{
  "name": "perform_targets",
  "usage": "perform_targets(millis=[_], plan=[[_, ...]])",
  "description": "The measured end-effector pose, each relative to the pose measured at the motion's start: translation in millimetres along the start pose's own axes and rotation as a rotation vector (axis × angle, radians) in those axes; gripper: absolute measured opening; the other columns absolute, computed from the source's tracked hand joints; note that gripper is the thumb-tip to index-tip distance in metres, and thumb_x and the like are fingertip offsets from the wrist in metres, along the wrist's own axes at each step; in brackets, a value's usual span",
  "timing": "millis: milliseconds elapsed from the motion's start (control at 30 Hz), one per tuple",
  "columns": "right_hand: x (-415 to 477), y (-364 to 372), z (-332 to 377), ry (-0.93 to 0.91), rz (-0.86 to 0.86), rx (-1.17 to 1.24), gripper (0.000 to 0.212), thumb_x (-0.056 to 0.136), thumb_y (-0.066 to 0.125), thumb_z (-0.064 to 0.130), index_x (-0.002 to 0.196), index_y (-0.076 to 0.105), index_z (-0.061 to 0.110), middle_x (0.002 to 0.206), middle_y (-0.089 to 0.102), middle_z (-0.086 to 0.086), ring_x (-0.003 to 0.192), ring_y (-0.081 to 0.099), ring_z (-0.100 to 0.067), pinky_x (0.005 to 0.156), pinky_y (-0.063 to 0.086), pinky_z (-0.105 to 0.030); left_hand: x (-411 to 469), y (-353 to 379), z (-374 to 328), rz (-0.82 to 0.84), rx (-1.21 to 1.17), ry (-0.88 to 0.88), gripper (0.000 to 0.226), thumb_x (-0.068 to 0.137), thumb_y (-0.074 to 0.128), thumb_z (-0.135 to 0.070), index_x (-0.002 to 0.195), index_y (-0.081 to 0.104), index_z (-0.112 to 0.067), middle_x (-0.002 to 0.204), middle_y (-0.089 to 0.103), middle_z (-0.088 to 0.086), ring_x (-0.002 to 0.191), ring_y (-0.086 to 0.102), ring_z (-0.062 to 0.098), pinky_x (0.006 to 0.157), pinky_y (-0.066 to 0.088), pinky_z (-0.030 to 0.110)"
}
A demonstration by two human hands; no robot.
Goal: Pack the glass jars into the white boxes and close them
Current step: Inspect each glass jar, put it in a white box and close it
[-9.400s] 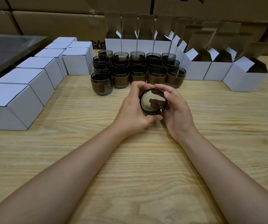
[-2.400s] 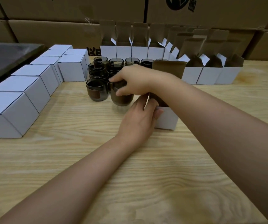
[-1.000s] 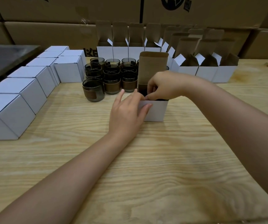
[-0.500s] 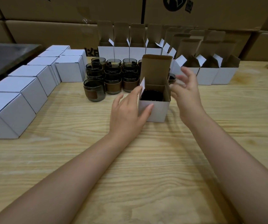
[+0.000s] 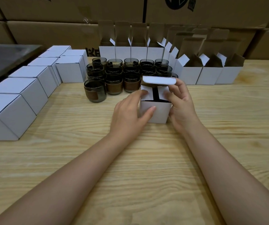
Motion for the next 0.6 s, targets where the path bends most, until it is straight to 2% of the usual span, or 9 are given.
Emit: perform_targets(millis=[67, 133, 200, 267, 400, 500, 600], plan=[[-2.9, 0.2, -0.5, -0.007, 0.054, 0.008, 0.028, 0.085, 0.062, 0.001, 0.107, 0.054, 0.015, 0.107, 0.061, 0.002, 0.1, 0.058, -0.016, 0.083, 0.049, -0.035, 0.5, 1.0, 0.7, 0.007, -0.016, -0.008, 0.048, 0.087, 0.069, -0.028, 0.129, 0.055, -0.009, 0.124, 0.062, 0.002, 0.115, 0.057, 0.021, 0.097, 0.044, 0.045], [-5.5, 2.5, -1.3, -0.007, 0.115, -0.024, 0.04, 0.076, 0.064, 0.009, 0.113, 0.049, 0.012, 0.117, 0.054, -0.006, 0.108, 0.053, -0.022, 0.09, 0.046, -0.039, 0.8, 1.4, 1.9, 0.012, -0.039, -0.019, 0.048, 0.087, 0.069, -0.029, 0.129, 0.054, -0.011, 0.123, 0.062, 0.002, 0.114, 0.057, 0.021, 0.096, 0.044, 0.045], [-7.0, 4.7, -1.9, -0.003, 0.128, -0.084, 0.041, 0.074, 0.064, 0.017, 0.111, 0.048, 0.015, 0.131, 0.048, -0.011, 0.116, 0.049, -0.027, 0.097, 0.043, -0.045, 0.9, 2.1, 3.8, 0.025, -0.069, -0.038, 0.046, 0.087, 0.069, -0.03, 0.128, 0.054, -0.014, 0.12, 0.063, -0.001, 0.112, 0.057, 0.018, 0.095, 0.044, 0.044], [-6.8, 4.1, -1.5, -0.01, 0.1, -0.108, 0.033, 0.074, 0.065, 0.02, 0.103, 0.05, 0.02, 0.137, 0.046, -0.008, 0.119, 0.049, -0.027, 0.1, 0.042, -0.048, 0.9, 2.8, 6.0, 0.036, -0.097, -0.051, 0.043, 0.087, 0.069, -0.031, 0.125, 0.055, -0.016, 0.116, 0.064, -0.003, 0.109, 0.058, 0.016, 0.094, 0.045, 0.043], [-6.4, 3.8, 0.8, -0.046, 0.091, -0.163, 0.021, 0.077, 0.066, 0.021, 0.095, 0.055, 0.024, 0.133, 0.049, -0.003, 0.114, 0.053, -0.02, 0.095, 0.046, -0.05, 0.0, 4.7, 13.8, 0.036, -0.155, -0.107, 0.042, 0.084, 0.072, -0.035, 0.117, 0.051, -0.018, 0.115, 0.064, -0.008, 0.111, 0.059, 0.012, 0.092, 0.047, 0.035], [-6.6, 2.5, 2.5, -0.065, 0.087, -0.192, 0.019, 0.077, 0.067, 0.022, 0.093, 0.057, 0.024, 0.134, 0.05, -0.004, 0.111, 0.056, -0.019, 0.089, 0.049, -0.047, -0.4, 3.2, 19.2, 0.01, -0.164, -0.151, 0.04, 0.08, 0.075, -0.038, 0.099, 0.042, -0.027, 0.097, 0.055, -0.029, 0.104, 0.056, 0.0, 0.079, 0.047, 0.025], [-7.0, 2.3, 5.1, -0.09, 0.092, -0.223, 0.019, 0.077, 0.068, 0.023, 0.093, 0.056, 0.024, 0.133, 0.051, -0.006, 0.107, 0.058, -0.016, 0.085, 0.051, -0.042, 0.1, 2.2, 20.9, 0.003, -0.188, -0.162, 0.041, 0.079, 0.077, -0.037, 0.089, 0.038, -0.033, 0.094, 0.054, -0.033, 0.102, 0.059, -0.002, 0.077, 0.054, 0.031]])
Point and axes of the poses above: each hand's wrist, its own x-axis towards the middle knuckle, its own y-axis out of the palm, z = x × y, the point moved 9 cm from there along x, towards the middle knuckle
